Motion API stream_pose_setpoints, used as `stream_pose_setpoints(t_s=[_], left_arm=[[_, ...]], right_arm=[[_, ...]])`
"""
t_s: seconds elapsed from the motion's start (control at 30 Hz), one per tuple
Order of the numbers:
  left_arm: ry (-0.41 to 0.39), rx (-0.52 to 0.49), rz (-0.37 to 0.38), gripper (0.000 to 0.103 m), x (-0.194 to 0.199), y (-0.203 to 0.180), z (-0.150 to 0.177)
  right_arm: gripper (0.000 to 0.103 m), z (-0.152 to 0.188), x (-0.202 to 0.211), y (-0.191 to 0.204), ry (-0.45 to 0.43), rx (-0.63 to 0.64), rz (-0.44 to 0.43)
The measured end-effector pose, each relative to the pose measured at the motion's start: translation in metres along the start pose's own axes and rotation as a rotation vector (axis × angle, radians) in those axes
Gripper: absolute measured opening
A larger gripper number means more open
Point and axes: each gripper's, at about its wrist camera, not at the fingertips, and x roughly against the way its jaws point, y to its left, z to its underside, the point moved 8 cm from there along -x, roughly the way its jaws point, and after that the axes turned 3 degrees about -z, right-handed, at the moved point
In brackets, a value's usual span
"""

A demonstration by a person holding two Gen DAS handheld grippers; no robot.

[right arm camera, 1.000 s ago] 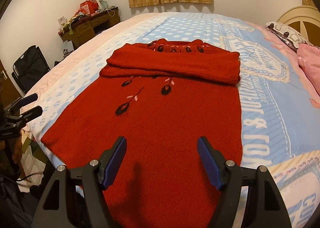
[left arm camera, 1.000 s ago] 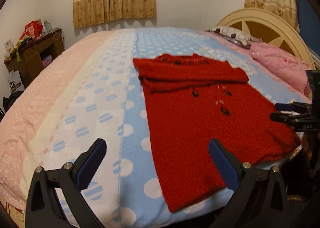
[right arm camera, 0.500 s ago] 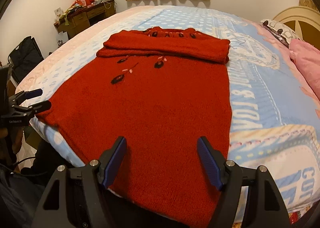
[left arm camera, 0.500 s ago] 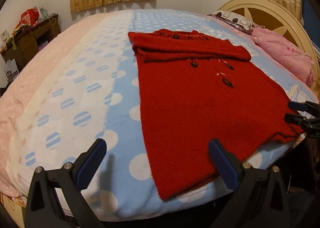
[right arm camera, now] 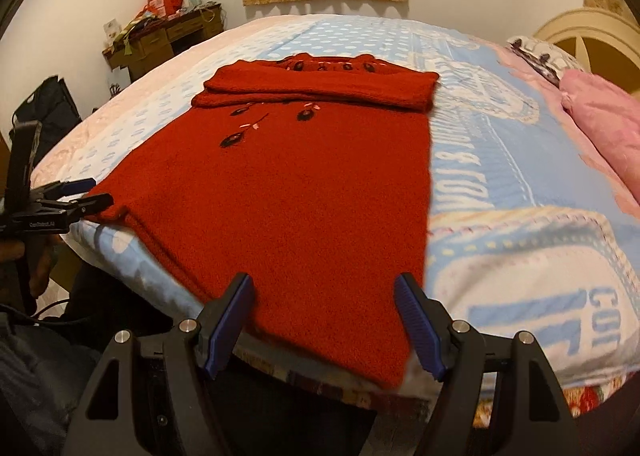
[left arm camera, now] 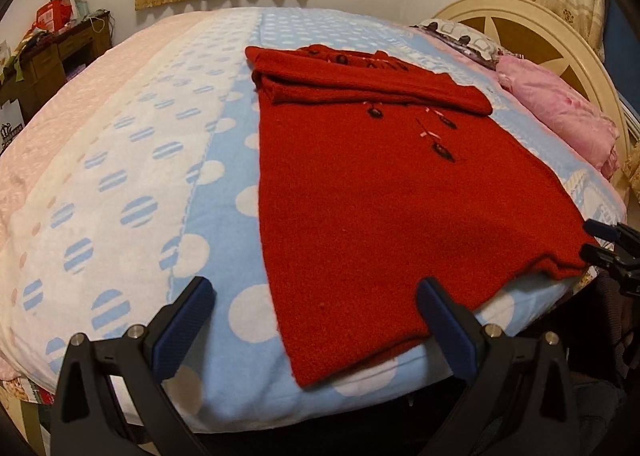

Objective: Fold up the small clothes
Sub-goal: 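Grasp the cardigan hem with the right tool while the left tool grasps the hem too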

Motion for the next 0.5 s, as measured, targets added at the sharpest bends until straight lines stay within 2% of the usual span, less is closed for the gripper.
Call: stream_pose_setpoints(t_s=[0.13, 0.2, 0.3, 0.37, 0.5], left_arm=[[-0.006, 0.004, 0.011, 0.102, 0.003, -0.001, 0.001], [-0.017, 0.003, 0.036, 0.093, 0.008, -0.003, -0.001], [-0.026, -0.024, 0.05, 0.088, 0.014, -0.008, -0.001], [-0.025, -0.032, 0.037, 0.087, 0.015, -0.007, 0.001], [0.008, 0.025, 0.061, 0.086, 0.014, 0.003, 0.007]], right_arm=[[0.074, 0.005, 0.013, -0.014, -0.022, -0.065, -0.014], [0.073, 0.008, 0.014, -0.021, -0.018, -0.093, -0.018], [0.072, 0.011, 0.014, -0.026, -0.018, -0.127, -0.04], [0.054, 0.013, 0.013, -0.025, -0.013, -0.138, -0.067], [0.048, 0.015, 0.014, -0.023, -0.012, -0.138, -0.071]])
